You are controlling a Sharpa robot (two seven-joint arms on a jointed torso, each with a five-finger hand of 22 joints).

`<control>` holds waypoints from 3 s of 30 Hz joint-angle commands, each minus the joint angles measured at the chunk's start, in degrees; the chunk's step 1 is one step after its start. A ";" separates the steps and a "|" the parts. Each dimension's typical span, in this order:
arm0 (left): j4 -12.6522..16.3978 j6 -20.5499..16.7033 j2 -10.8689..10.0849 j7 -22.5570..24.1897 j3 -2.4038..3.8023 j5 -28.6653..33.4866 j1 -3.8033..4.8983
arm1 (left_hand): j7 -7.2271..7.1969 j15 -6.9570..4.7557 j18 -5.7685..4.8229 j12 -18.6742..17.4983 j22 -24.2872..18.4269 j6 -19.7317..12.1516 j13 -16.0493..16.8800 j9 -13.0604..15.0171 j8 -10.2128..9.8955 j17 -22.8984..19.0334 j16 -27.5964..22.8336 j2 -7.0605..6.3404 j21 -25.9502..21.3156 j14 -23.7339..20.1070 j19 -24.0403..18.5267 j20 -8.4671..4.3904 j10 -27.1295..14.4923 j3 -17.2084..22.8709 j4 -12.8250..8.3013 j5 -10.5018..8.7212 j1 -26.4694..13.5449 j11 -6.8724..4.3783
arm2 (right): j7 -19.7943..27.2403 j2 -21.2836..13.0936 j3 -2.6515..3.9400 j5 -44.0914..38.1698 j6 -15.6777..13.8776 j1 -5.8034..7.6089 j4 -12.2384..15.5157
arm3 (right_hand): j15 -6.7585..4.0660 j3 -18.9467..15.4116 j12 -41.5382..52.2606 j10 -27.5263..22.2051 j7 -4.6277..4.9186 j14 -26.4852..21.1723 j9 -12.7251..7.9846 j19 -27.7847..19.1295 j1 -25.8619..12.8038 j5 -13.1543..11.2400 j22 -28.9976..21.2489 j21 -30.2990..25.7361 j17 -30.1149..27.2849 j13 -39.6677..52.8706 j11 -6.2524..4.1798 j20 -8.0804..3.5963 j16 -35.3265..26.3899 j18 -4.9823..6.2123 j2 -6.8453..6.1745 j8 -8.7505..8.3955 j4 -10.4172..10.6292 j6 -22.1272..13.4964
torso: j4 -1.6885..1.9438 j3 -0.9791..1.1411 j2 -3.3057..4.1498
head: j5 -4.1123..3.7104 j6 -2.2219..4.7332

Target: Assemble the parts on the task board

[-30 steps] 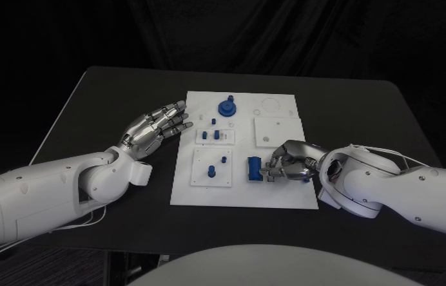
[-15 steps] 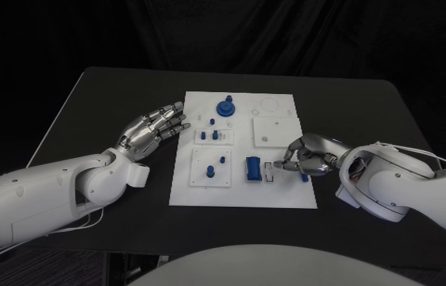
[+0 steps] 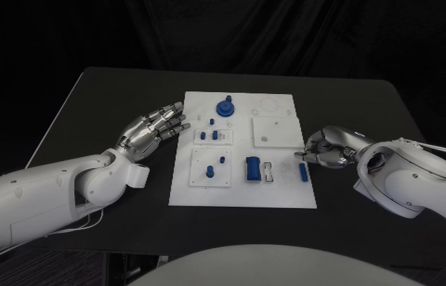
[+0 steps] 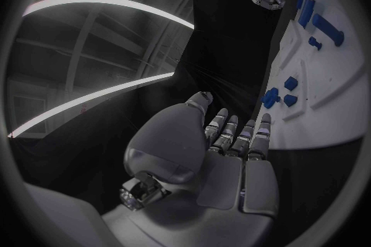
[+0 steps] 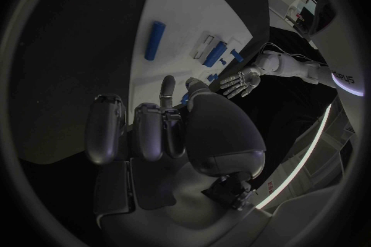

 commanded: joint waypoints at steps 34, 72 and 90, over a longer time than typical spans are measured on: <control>-0.15 0.64 0.50 1.04 0.05 0.11 -0.12 | -0.12 0.11 -0.73 -0.12 -0.12 0.09 0.01 -0.03 0.42 0.06 0.23 -0.18 0.28 0.09 0.19 0.07 0.02 0.43 -0.08 0.41 -0.46 0.47 | -8.27 3.13 -0.01 -7.04 4.40 -3.71 -2.83 | 0.49 -0.10 0.16 5.97 0.61 3.57 -1.56 2.48 1.24 0.21 11.06 -0.17 1.47 15.06 0.68 0.22 -0.35 -0.54 -0.11 -2.02 0.90 -0.15 | -0.04 0.08 0.05 | -0.21 -0.01; -0.15 0.53 0.36 0.75 0.05 0.11 -1.13 | 0.01 0.07 -0.74 -0.10 -0.13 0.06 0.01 -0.04 0.43 0.05 0.20 -0.09 0.28 0.03 0.22 0.07 0.00 0.67 -0.10 0.47 -0.48 0.43 | 0.34 4.24 0.14 3.49 -6.45 -5.24 -0.57 | 1.07 27.46 0.16 5.97 1.47 3.40 -6.27 2.38 8.01 3.62 11.00 -0.45 0.69 15.06 1.37 0.80 -0.69 -0.47 -7.12 -5.85 -10.33 1.76 | -0.09 0.14 0.02 | 0.33 -0.01; -0.45 0.79 0.84 0.61 0.05 0.11 -1.21 | 0.02 0.03 -0.74 -0.06 -0.20 -0.01 0.01 -0.05 0.43 0.04 0.18 0.05 0.27 -0.02 0.19 0.06 0.00 0.91 -0.10 0.55 -0.49 0.45 | 7.95 8.94 0.13 24.67 -7.19 -3.19 -2.83 | 0.96 28.86 0.16 5.97 1.30 3.37 -5.59 2.29 4.54 3.40 10.85 -0.90 0.22 15.06 1.23 0.72 -0.89 -0.36 -6.27 -5.13 -9.59 0.62 | 0.01 0.04 0.05 | -0.06 -0.01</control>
